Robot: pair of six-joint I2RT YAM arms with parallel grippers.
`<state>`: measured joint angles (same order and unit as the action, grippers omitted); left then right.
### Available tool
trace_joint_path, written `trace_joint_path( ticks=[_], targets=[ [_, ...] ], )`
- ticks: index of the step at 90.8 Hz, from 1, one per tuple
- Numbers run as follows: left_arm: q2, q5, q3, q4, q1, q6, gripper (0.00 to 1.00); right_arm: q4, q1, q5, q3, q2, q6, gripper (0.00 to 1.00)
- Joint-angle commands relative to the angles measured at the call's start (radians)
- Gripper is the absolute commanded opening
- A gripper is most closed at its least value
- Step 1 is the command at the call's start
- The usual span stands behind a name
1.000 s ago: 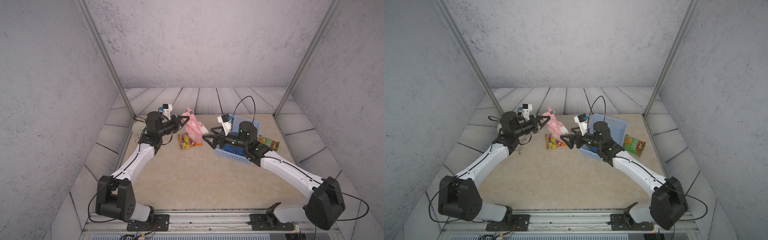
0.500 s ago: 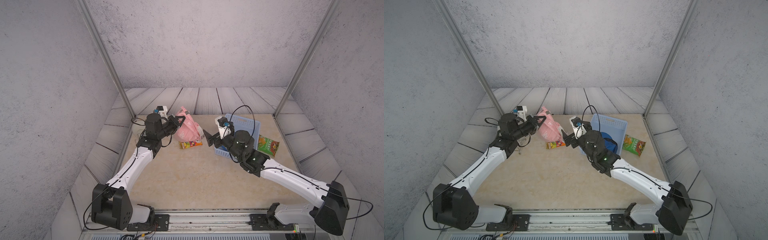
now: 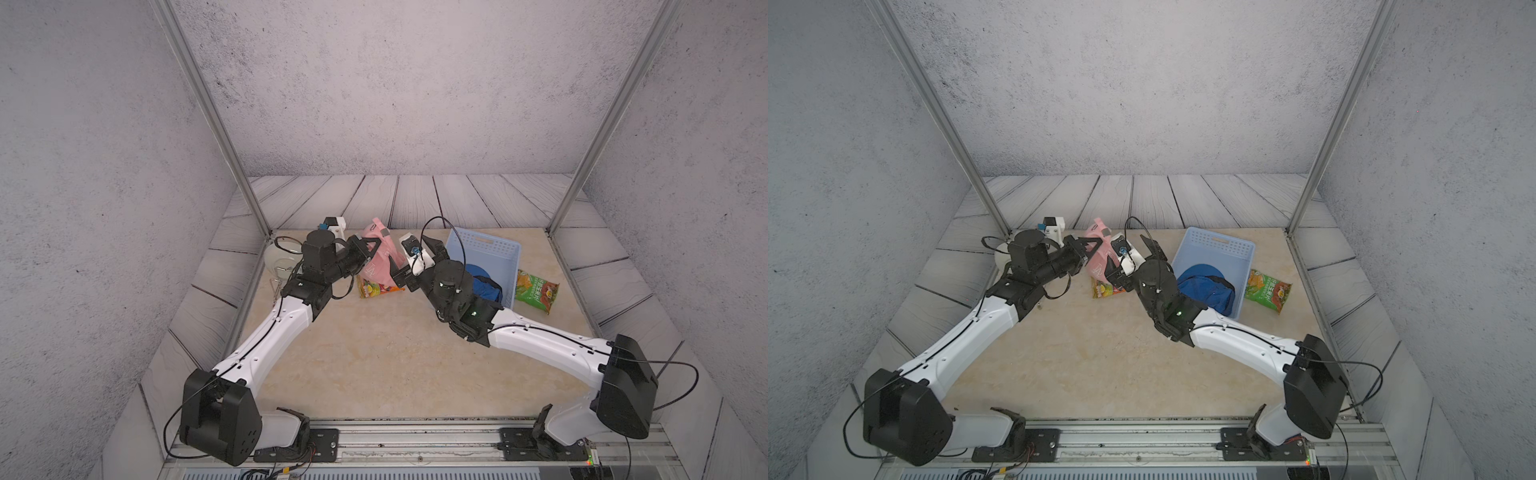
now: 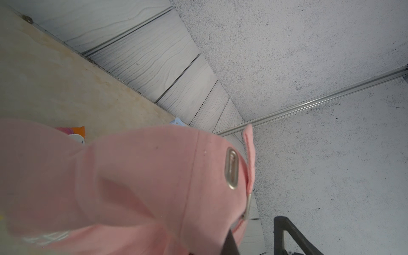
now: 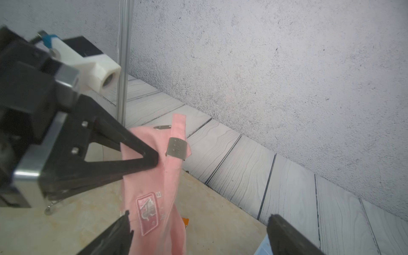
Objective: Turn the baseball cap inside out
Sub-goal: Turn over the baseball cap.
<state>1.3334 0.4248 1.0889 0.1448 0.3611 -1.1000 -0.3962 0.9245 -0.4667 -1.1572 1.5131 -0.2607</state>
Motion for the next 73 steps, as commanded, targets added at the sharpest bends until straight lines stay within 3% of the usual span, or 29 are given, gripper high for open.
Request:
trace_joint_path(
  ticks=[1, 41, 73],
  targets=[
    [-0.032, -0.011, 0.030, 0.007, 0.009, 0.001, 0.00, -0.036, 0.000, -0.089, -0.028, 0.033, -0.048, 0.98],
    [-0.045, -0.008, 0.055, -0.013, 0.009, 0.005, 0.00, -0.020, 0.001, -0.188, 0.065, 0.055, -0.109, 0.69],
    [-0.037, 0.033, 0.079, -0.008, 0.009, 0.005, 0.00, -0.027, -0.001, -0.207, 0.093, 0.090, -0.070, 0.60]
  ],
)
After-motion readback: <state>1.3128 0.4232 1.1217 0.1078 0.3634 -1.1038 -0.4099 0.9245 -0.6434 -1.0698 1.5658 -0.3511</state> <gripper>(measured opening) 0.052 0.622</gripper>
